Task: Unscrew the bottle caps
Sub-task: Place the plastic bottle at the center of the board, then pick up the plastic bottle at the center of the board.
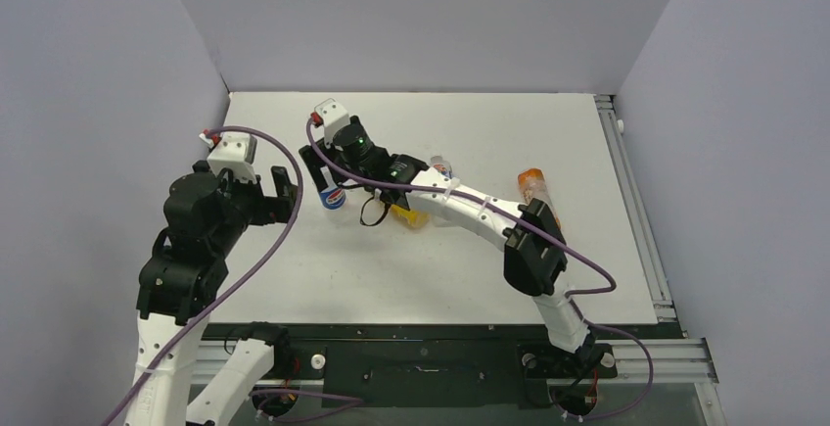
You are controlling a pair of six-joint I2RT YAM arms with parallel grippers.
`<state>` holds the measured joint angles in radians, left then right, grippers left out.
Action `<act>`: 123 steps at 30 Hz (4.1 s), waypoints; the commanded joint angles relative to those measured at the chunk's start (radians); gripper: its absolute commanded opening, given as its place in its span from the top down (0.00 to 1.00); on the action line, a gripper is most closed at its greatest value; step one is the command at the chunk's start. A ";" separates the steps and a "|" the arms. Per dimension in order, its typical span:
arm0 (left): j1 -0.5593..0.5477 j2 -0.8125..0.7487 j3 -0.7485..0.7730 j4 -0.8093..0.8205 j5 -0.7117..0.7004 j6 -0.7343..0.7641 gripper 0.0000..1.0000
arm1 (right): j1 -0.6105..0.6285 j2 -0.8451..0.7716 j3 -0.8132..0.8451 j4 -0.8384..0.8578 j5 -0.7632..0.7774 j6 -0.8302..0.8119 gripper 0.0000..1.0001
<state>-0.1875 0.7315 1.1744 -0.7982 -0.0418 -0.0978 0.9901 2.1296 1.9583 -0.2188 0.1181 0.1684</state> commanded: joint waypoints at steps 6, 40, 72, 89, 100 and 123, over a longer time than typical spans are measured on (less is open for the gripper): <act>0.006 0.086 0.280 -0.113 0.175 0.089 0.03 | -0.120 -0.375 -0.233 0.005 -0.266 0.050 0.15; 0.004 0.149 0.372 -0.233 0.357 0.120 0.03 | -0.197 0.137 -0.031 -0.331 -0.292 -0.022 0.13; -0.008 0.053 0.153 0.255 0.793 -0.317 0.03 | 0.015 -0.827 -0.597 0.325 0.253 0.253 0.46; -0.027 0.109 0.141 0.649 1.064 -0.589 0.03 | 0.360 -0.899 -0.554 0.603 0.388 0.177 0.48; -0.053 0.121 0.129 0.708 1.141 -0.627 0.03 | 0.440 -0.795 -0.472 0.646 0.357 0.123 0.53; -0.053 0.091 0.194 0.224 1.075 -0.048 0.81 | 0.412 -0.778 -0.027 0.005 0.236 0.074 0.20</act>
<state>-0.2413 0.8387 1.3273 -0.3637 1.0828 -0.4164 1.4620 1.3613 1.6257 0.0883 0.4732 0.2016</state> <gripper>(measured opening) 0.451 0.796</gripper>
